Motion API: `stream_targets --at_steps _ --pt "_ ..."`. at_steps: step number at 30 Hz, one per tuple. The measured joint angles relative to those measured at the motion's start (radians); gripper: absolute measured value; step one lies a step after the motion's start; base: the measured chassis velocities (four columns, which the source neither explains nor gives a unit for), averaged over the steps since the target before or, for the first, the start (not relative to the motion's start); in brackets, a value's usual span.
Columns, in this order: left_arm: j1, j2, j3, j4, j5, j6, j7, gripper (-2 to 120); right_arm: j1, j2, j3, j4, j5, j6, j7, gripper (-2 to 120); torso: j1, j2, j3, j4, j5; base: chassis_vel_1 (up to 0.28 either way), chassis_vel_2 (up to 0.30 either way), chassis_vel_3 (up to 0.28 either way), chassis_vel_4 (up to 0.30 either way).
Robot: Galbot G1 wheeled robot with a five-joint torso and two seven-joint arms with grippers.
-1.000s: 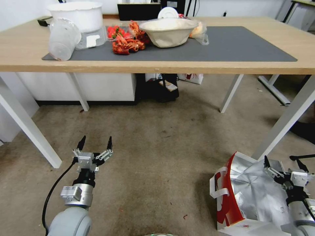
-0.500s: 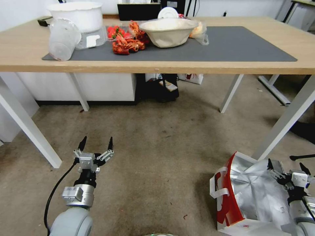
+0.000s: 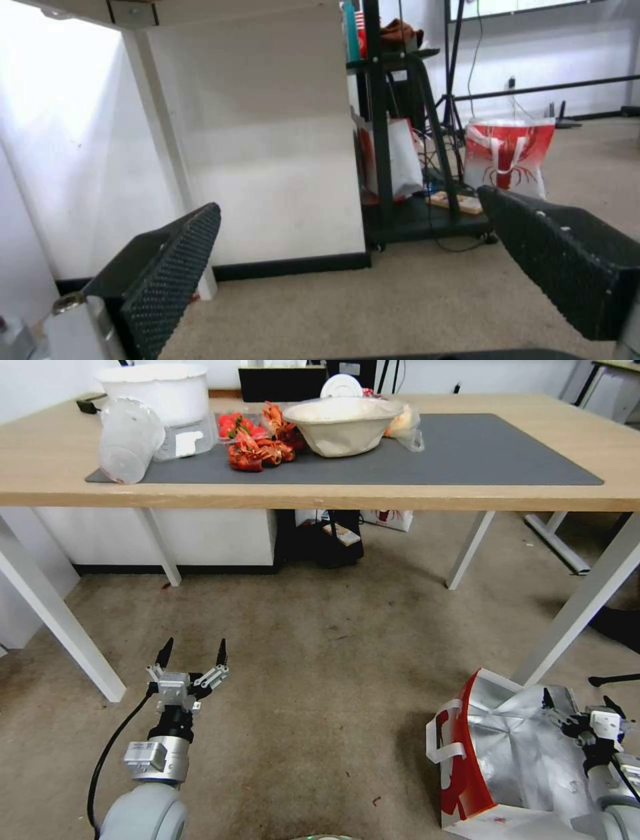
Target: Pick up the food delivery bag from the floor and place it on the table.
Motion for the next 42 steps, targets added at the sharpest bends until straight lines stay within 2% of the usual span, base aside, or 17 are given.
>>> stream_targets --at_steps 6,9,10,12,14,16,17,19,21,24,27,28,29,32,34,35,42 --pt "0.004 -0.005 0.001 -0.001 0.005 0.0 -0.001 97 0.012 -0.007 -0.011 -0.022 0.001 -0.009 -0.005 100 0.0 0.0 0.0 0.0 0.0 0.0 0.0 0.0 0.0" --pt "0.006 -0.01 0.001 -0.001 0.007 -0.001 -0.005 97 0.017 -0.011 -0.019 -0.035 0.0 -0.016 -0.013 89 0.0 0.0 0.0 0.0 0.0 0.0 0.0 0.0 0.0" --pt "0.006 -0.01 0.001 -0.001 0.007 -0.001 -0.005 97 0.017 -0.011 -0.019 -0.035 0.0 -0.016 -0.013 89 0.0 0.0 0.0 0.0 0.0 0.0 0.0 0.0 0.0" --pt "0.007 -0.014 0.001 -0.001 0.008 -0.002 -0.005 97 0.02 -0.012 -0.024 -0.047 -0.005 -0.019 -0.019 78 0.0 0.0 0.0 0.0 0.0 0.0 0.0 0.0 0.0" --pt "0.006 -0.014 0.001 -0.001 0.009 -0.003 -0.006 97 0.02 -0.012 -0.026 -0.05 -0.005 -0.021 -0.02 75 0.0 0.0 0.0 0.0 0.0 0.0 0.0 0.0 0.0" --pt "0.005 -0.016 0.001 -0.001 0.009 -0.004 -0.007 97 0.023 -0.013 -0.028 -0.055 -0.005 -0.027 -0.02 64 0.0 0.0 0.0 0.0 0.0 0.0 0.0 0.0 0.0" --pt "0.005 -0.016 0.001 -0.001 0.009 -0.004 -0.007 97 0.023 -0.013 -0.028 -0.055 -0.005 -0.027 -0.02 64 0.0 0.0 0.0 0.0 0.0 0.0 0.0 0.0 0.0" --pt "0.003 -0.016 0.002 -0.001 0.009 -0.004 -0.009 97 0.023 -0.013 -0.029 -0.059 -0.005 -0.031 -0.021 53 0.0 0.0 0.0 0.0 -0.0001 0.0 0.0 0.0 0.0" --pt "0.003 -0.016 0.001 -0.001 0.009 -0.004 -0.009 97 0.022 -0.012 -0.029 -0.06 -0.005 -0.031 -0.021 50 0.0 0.0 0.0 0.0 -0.0001 0.0 0.0 0.0 0.0" --pt "0.002 -0.016 0.001 -0.001 0.009 -0.004 -0.012 97 0.016 -0.009 -0.03 -0.06 -0.003 -0.031 -0.021 34 0.0 0.0 0.0 0.0 -0.0001 0.0 0.0 0.0 0.0" --pt "0.001 -0.016 0.001 -0.001 0.008 -0.004 -0.012 97 0.014 -0.009 -0.03 -0.06 -0.003 -0.029 -0.021 28 0.0 0.0 0.0 0.0 -0.0001 0.0 0.0 0.0 0.0" --pt "0.001 -0.016 0.0 -0.001 0.008 -0.004 -0.012 97 0.011 -0.008 -0.03 -0.058 -0.002 -0.028 -0.021 20 0.0 0.0 0.0 0.0 -0.0001 0.0 0.0 0.0 0.0" --pt "0.001 -0.016 0.0 -0.001 0.008 -0.004 -0.012 97 0.011 -0.008 -0.03 -0.058 -0.002 -0.028 -0.021 20 0.0 0.0 0.0 0.0 -0.0001 0.0 0.0 0.0 0.0" --pt "0.002 -0.016 0.001 0.001 0.008 -0.004 -0.012 97 0.007 -0.007 -0.028 -0.053 0.0 -0.024 -0.021 5 0.0 0.0 0.0 0.0 0.0 0.0 0.0 0.0 0.0" --pt "0.002 -0.016 0.001 0.002 0.008 -0.004 -0.012 97 0.007 -0.007 -0.028 -0.053 0.0 -0.024 -0.021 5 0.0 0.0 0.0 0.0 0.0 0.0 0.0 0.0 0.0" --pt "0.002 -0.015 0.001 0.004 0.007 -0.004 -0.014 97 0.005 -0.006 -0.027 -0.051 0.0 -0.022 -0.021 0 0.0 0.0 0.0 0.0 0.0 0.0 0.0 0.0 0.0" --pt "0.011 -0.012 0.003 -0.008 -0.006 0.007 -0.019 98 -0.002 -0.004 -0.026 -0.04 0.007 -0.019 -0.021 0 0.0 0.0 0.0 0.0 0.0 0.0 0.0 0.0 0.0"
